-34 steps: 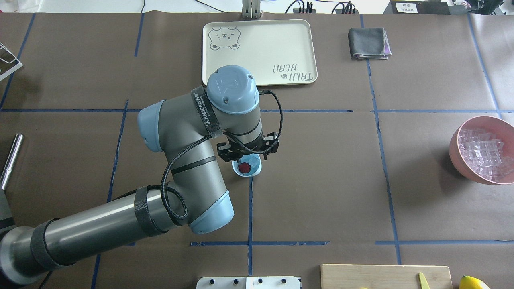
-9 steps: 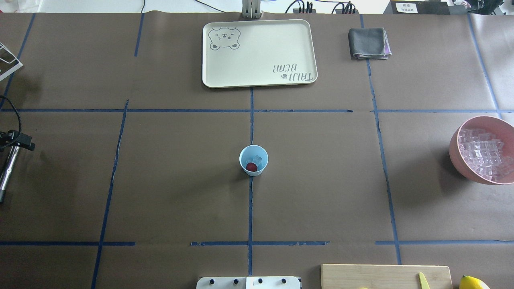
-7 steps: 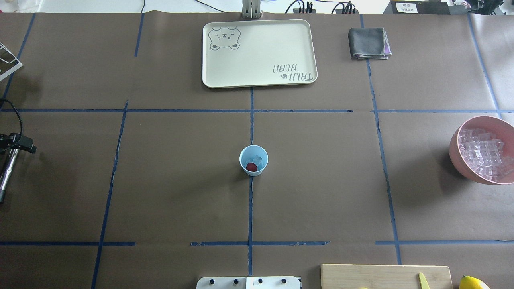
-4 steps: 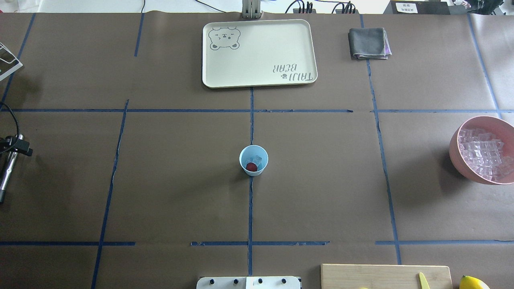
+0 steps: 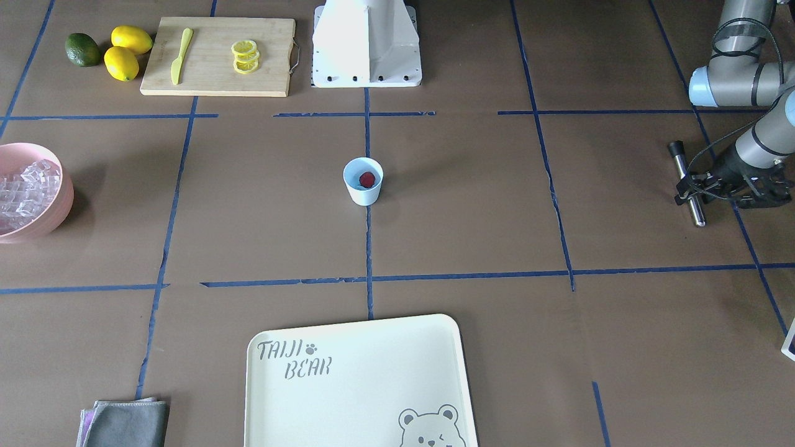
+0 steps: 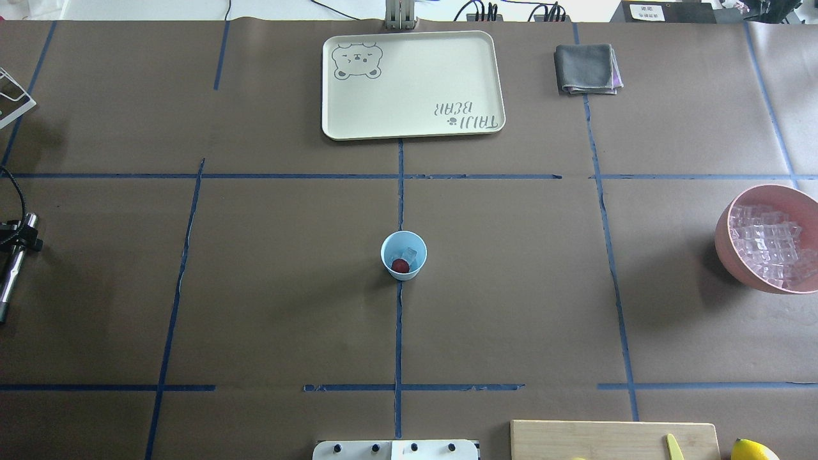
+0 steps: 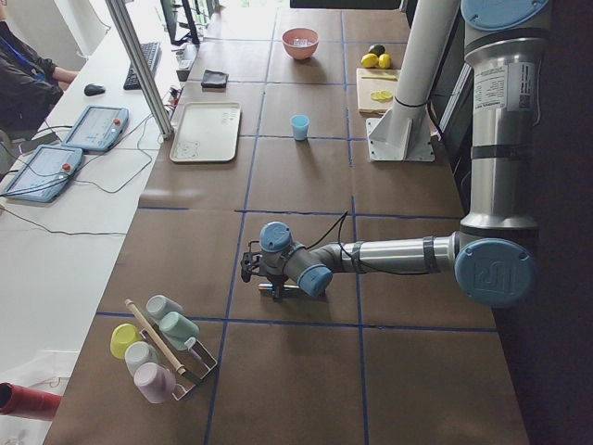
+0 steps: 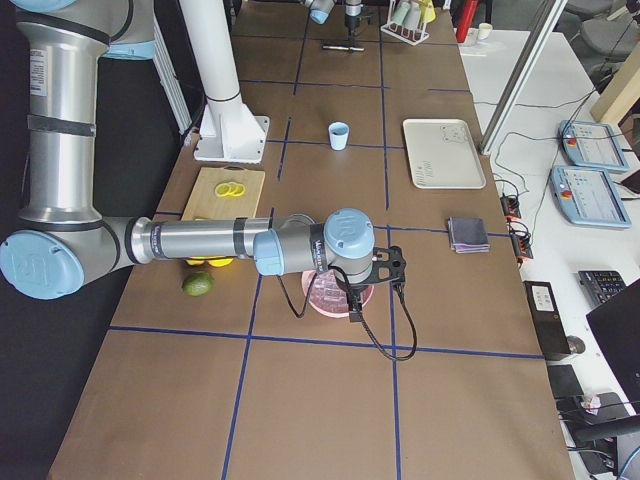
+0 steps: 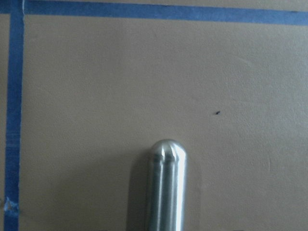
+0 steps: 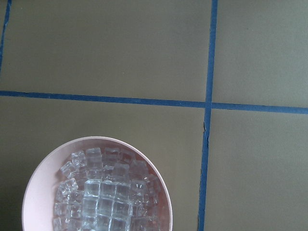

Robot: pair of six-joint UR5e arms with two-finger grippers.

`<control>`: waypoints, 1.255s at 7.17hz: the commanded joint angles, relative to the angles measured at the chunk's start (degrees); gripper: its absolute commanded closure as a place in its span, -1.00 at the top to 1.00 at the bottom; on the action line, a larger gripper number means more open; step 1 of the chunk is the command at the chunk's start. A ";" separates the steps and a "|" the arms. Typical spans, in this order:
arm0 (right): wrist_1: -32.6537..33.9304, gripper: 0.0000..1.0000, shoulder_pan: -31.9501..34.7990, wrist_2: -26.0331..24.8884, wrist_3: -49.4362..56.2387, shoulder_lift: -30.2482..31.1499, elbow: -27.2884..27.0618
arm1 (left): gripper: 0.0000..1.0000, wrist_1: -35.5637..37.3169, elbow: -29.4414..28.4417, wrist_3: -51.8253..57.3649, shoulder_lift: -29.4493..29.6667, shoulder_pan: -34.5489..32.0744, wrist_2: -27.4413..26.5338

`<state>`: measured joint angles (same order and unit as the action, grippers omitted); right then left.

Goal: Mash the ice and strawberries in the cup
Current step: 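Lower the left gripper onto the metal pestle and grasp it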

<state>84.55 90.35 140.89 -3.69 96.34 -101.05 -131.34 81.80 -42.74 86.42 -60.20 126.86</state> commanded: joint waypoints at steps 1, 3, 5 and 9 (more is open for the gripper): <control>0.00 0.99 0.00 0.00 0.00 0.08 0.07 | -0.85 0.03 0.02 0.02 0.06 0.00 -0.56; 0.00 0.99 0.00 0.00 0.00 0.16 0.07 | -1.00 0.81 3.86 -0.41 -0.20 -0.44 -0.03; -0.09 0.99 0.00 0.00 0.00 0.51 -0.28 | -1.00 4.42 12.12 -0.07 0.93 -0.01 -1.08; -0.44 0.99 0.00 -0.26 0.00 0.69 -0.72 | -1.00 4.60 23.98 0.11 11.04 3.57 -10.60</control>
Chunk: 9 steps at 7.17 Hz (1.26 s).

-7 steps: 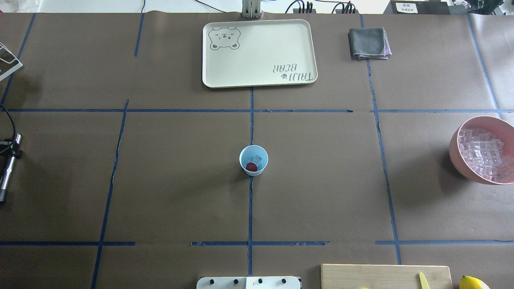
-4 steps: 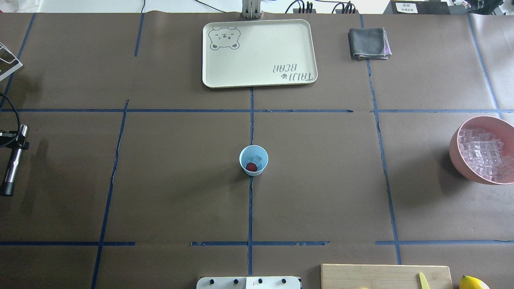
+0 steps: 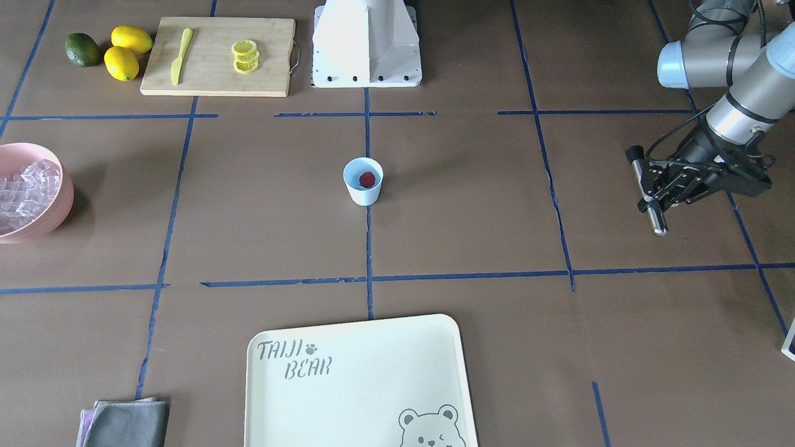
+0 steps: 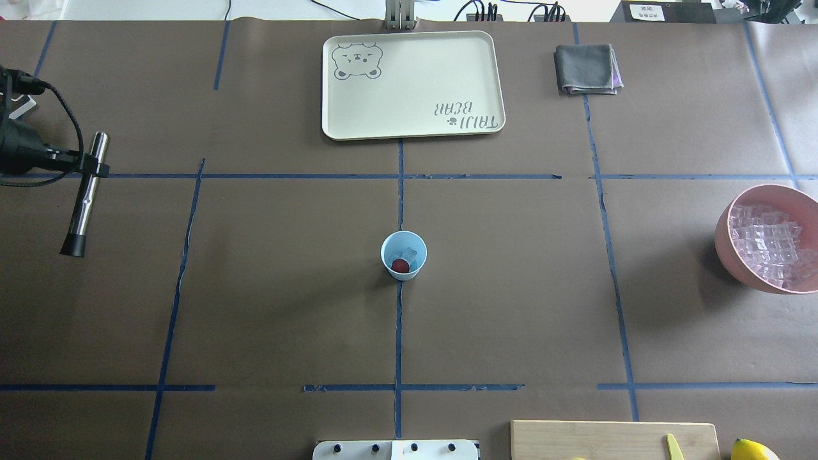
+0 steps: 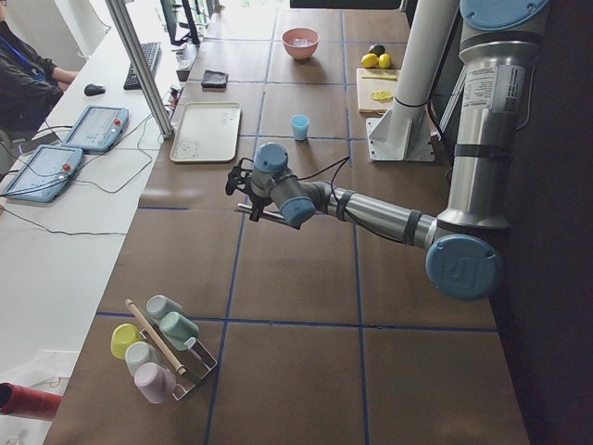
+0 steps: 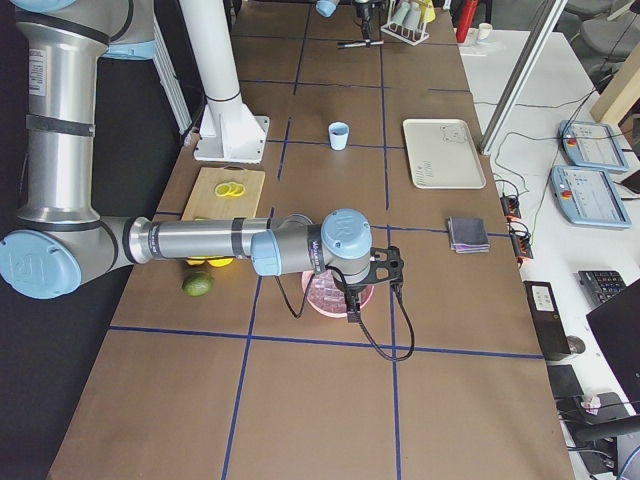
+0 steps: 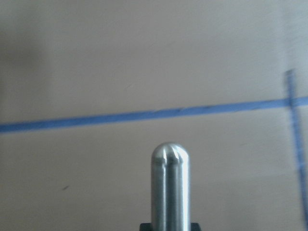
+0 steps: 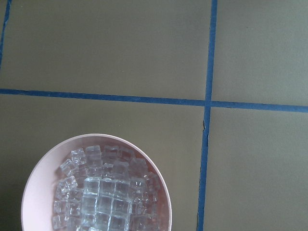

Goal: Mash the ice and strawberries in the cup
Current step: 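Lift the pestle upright, carry it over the cup, lower it in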

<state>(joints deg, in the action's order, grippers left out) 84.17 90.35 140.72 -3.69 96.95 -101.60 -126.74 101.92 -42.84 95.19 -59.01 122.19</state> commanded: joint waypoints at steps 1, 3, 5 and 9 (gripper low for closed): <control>-0.15 0.99 0.00 -0.09 0.00 0.25 -0.44 | -1.00 -0.26 6.95 0.30 2.37 7.55 -13.92; 0.29 0.99 0.00 0.08 0.00 0.26 -0.80 | -1.00 -9.70 8.12 -1.27 2.46 17.66 -30.18; 0.29 0.99 0.00 0.08 0.00 0.26 -0.89 | -1.00 -13.78 8.29 -3.55 8.75 23.32 -39.55; 0.11 0.99 0.00 0.08 0.62 0.08 -0.89 | -1.00 -30.19 7.07 -6.46 14.32 27.45 -44.22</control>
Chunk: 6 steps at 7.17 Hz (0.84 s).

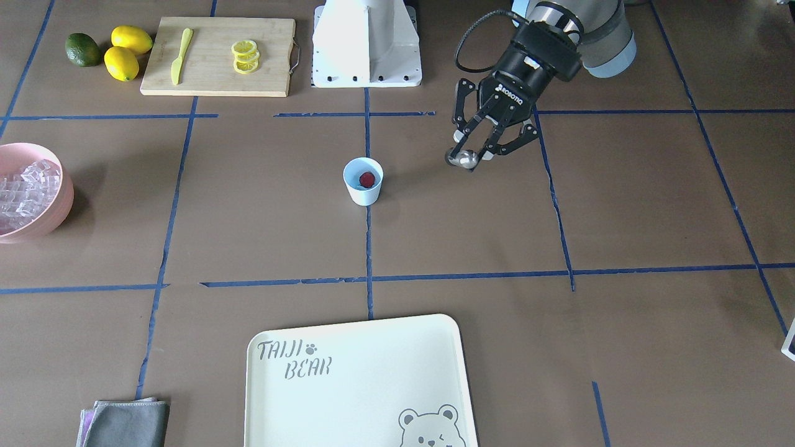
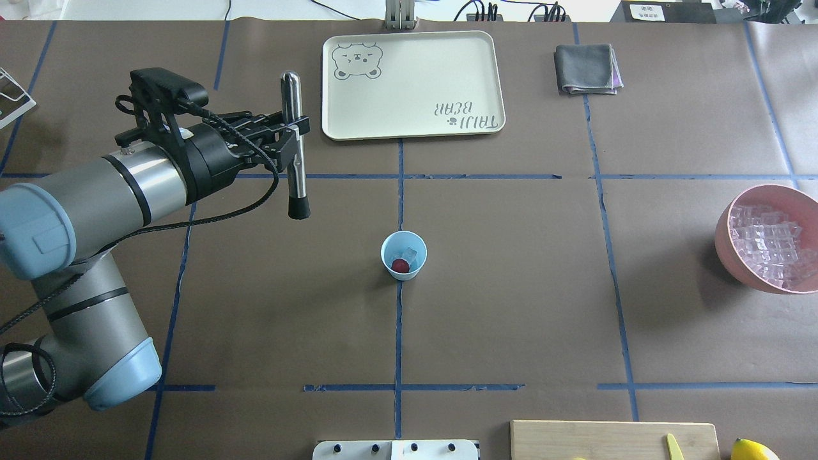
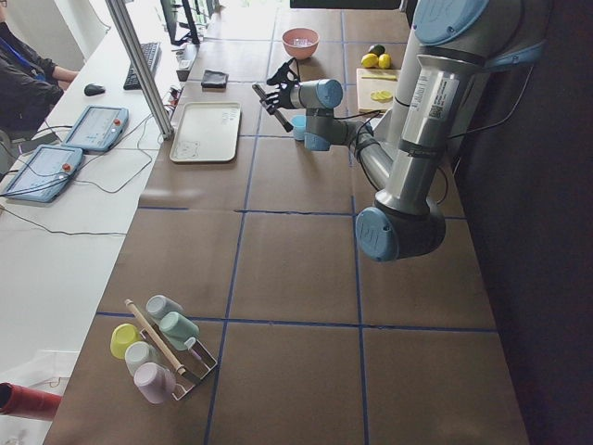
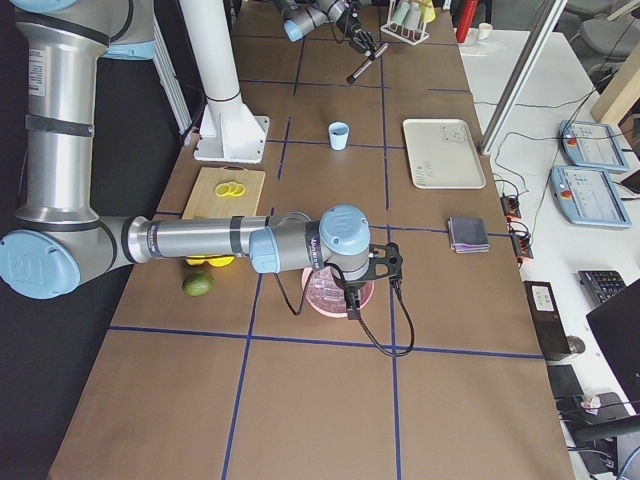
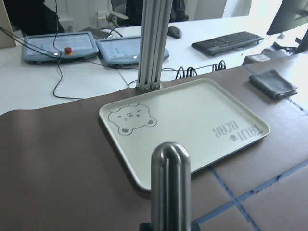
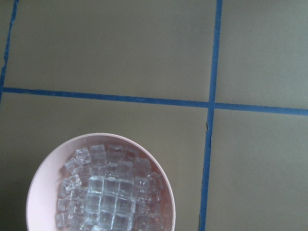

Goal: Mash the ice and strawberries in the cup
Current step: 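Lift the pestle upright, carry it over the cup, lower it in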

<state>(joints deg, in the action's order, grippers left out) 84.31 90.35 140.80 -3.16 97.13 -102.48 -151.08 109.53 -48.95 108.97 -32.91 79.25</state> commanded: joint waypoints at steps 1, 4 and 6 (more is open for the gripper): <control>-0.02 0.99 0.00 -0.26 0.26 -0.18 0.08 | -1.00 -10.07 -1.76 -0.01 0.28 5.71 -6.86; 0.15 0.99 0.00 -0.62 0.35 0.08 0.26 | -1.00 -18.26 -4.23 13.19 0.54 13.10 -19.52; 0.15 0.99 0.00 -0.62 0.35 0.17 0.44 | -1.00 -18.90 -4.67 21.67 0.62 15.58 -26.92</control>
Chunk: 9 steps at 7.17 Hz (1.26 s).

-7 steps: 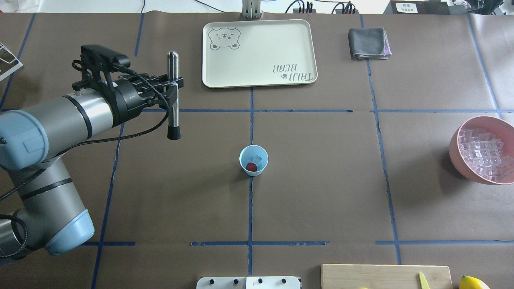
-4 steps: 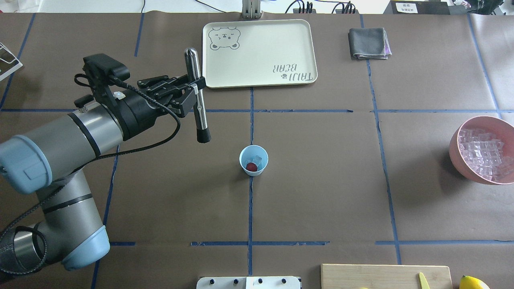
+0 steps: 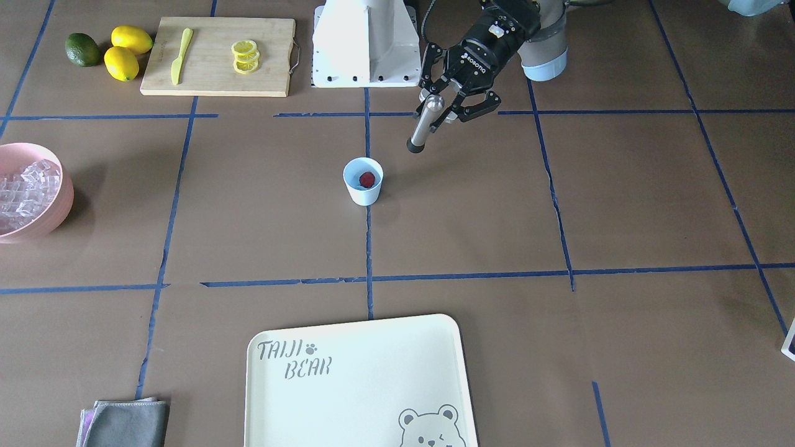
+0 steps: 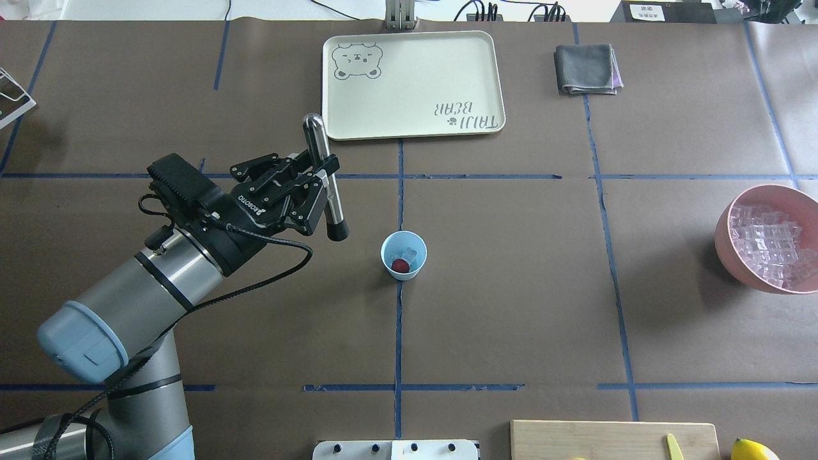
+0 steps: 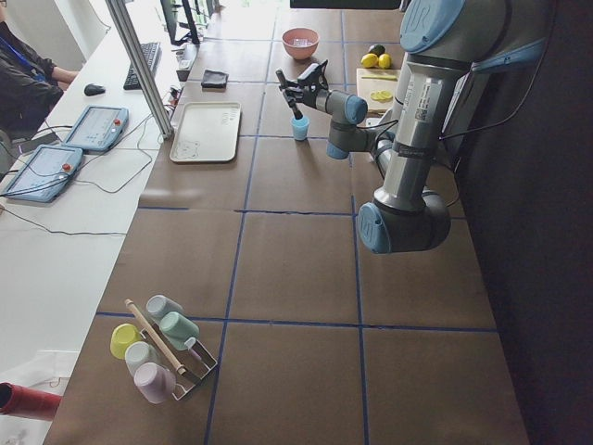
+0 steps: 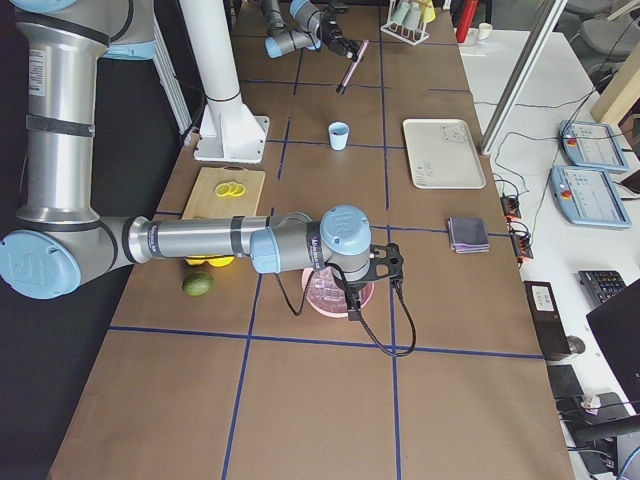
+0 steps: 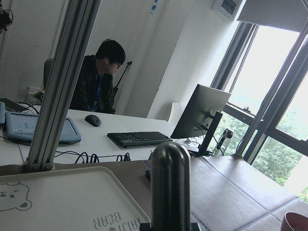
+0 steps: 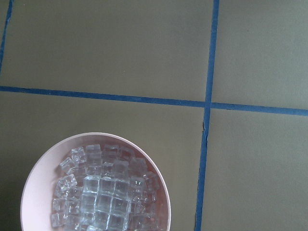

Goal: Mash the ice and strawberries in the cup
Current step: 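Lift the pestle upright, carry it over the cup, lower it in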

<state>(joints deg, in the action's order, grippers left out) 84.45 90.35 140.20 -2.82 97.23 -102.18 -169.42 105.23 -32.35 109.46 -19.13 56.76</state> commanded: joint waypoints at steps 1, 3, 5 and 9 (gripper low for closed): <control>0.01 0.99 0.00 -0.01 0.00 0.06 0.14 | -1.00 -1.61 -2.46 5.19 1.97 4.17 -8.12; 0.01 0.99 0.00 -0.19 0.09 0.06 0.23 | -1.00 -9.05 -11.41 5.19 7.51 4.72 -9.39; 0.01 0.99 0.00 -0.71 0.09 0.15 0.23 | -1.00 -9.61 -11.71 5.19 9.01 4.72 -9.30; 0.10 0.99 0.00 -0.71 0.09 -0.11 0.49 | -1.00 -12.87 -19.80 5.10 14.03 4.72 -8.95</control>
<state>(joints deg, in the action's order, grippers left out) 84.52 90.35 139.49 -2.73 97.20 -101.77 -181.81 86.90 -27.24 122.60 -14.44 47.71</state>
